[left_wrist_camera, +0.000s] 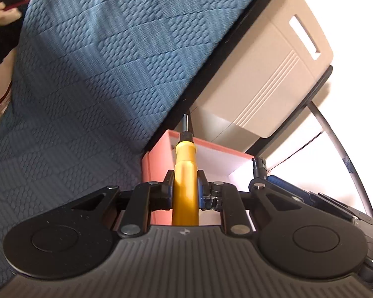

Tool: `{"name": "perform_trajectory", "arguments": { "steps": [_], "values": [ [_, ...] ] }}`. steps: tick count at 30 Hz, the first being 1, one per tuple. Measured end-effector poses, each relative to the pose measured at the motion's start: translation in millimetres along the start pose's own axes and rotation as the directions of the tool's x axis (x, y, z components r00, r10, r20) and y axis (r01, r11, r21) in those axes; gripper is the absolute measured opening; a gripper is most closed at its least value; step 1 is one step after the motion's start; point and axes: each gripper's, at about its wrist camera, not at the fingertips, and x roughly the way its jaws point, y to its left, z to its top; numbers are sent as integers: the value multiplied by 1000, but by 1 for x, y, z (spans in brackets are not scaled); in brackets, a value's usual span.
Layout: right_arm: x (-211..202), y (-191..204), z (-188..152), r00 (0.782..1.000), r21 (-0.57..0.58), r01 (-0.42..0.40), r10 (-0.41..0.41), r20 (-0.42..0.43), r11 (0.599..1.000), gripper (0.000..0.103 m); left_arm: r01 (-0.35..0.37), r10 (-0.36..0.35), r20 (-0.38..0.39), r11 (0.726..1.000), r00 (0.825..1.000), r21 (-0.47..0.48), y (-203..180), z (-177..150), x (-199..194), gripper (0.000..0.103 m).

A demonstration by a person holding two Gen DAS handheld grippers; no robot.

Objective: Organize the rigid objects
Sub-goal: 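Carry the screwdriver and USB stick over the pink box, then open both grippers to drop the screwdriver and USB stick into the box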

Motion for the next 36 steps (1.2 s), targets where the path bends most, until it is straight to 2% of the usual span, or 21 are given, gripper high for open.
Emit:
{"name": "perform_trajectory", "arguments": {
  "steps": [7,14,23,29,36],
  "values": [
    [-16,-37,3,998,17,54,-54,28,998,26,28,-28,6,998,1000,52,-46,5,12,21],
    [-17,-78,-24,994,80,109,-108,-14,991,26,68,-62,-82,996,995,62,-74,-25,51,21],
    [-1,-115,-79,982,151,149,-129,-135,977,26,35,-17,-189,995,982,94,-83,-64,99,21],
    [11,-124,-108,970,165,159,-123,-210,973,26,5,25,-247,993,969,117,-82,-84,118,21],
    [11,-124,-120,962,204,166,-113,-247,965,25,-2,44,-281,989,959,150,-84,-94,124,21]
  ]
}}
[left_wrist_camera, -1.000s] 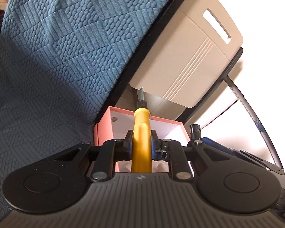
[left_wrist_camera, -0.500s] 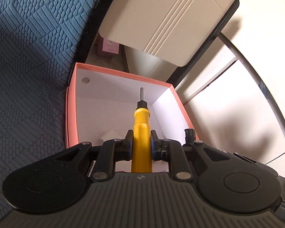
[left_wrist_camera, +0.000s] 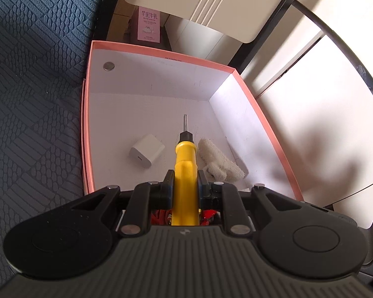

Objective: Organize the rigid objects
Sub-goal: 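Open both grippers to drop the screwdriver and USB stick into the box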

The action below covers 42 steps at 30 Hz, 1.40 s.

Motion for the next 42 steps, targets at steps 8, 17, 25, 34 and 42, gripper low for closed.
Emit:
{"name": "perform_trajectory", "arguments": {
  "steps": [8,17,25,34,42],
  "values": [
    [-14,4,10,1000,25,-10,10,23,1000,26,-11,11,-6,1000,1000,28,-1,-1,-7,28],
    [-78,16,32,986,35,-52,46,162,998,26,30,-39,89,994,995,109,-22,0,-72,30],
    [-141,36,31,961,7,-95,90,263,995,26,25,-74,232,977,970,211,-46,-5,-148,40],
    [-175,58,4,958,-12,-97,97,271,995,26,15,-88,318,974,944,227,-49,-29,-205,54],
    [-185,69,-17,961,-9,-49,49,272,999,55,-37,-50,368,974,928,225,-41,-52,-232,95]
  ]
}}
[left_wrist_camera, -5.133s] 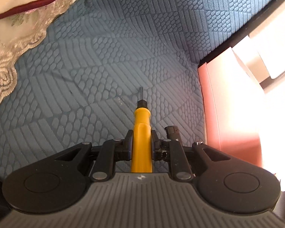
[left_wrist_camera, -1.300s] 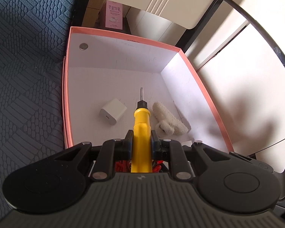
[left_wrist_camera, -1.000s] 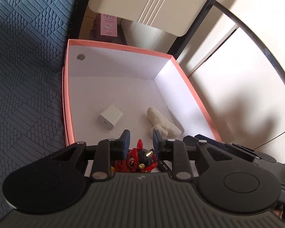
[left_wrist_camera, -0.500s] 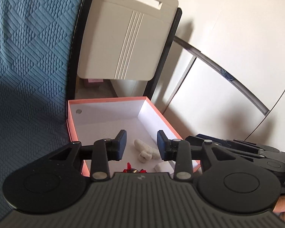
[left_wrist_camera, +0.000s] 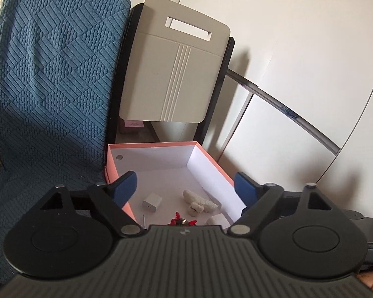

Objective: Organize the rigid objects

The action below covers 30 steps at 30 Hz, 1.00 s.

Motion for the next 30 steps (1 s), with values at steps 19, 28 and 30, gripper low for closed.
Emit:
{"name": "perform_trajectory", "arguments": {
  "steps": [19,28,30],
  "values": [
    [-2,14,-29,998,-4,51,-51,-46,999,98,-93,91,-65,995,994,-35,29,-30,-17,103],
    [-3,12,-28,997,-2,73,-73,-41,997,98,-121,119,-77,992,990,-21,29,-36,-11,103],
    [-3,11,-28,996,-1,74,-74,-46,997,98,-125,124,-78,992,989,-20,28,-36,-10,103]
  ]
}}
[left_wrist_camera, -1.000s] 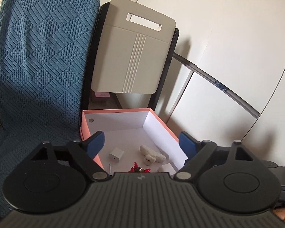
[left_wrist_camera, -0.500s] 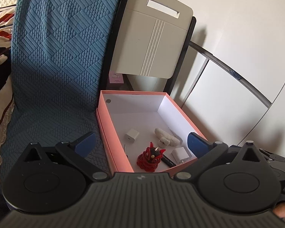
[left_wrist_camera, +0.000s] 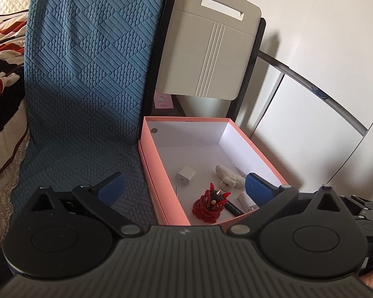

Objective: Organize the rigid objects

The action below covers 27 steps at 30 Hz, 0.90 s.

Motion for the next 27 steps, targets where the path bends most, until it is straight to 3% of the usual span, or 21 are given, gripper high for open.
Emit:
{"name": "perform_trajectory", "arguments": {
  "steps": [8,27],
  "values": [
    [-6,-3,-7,999,15,48,-48,6,999,98,-13,13,-1,1000,1000,23,-5,0,1,103],
    [-5,-11,-15,999,34,44,-44,-20,998,98,-26,26,-6,996,1000,80,-14,-3,5,103]
  ]
}}
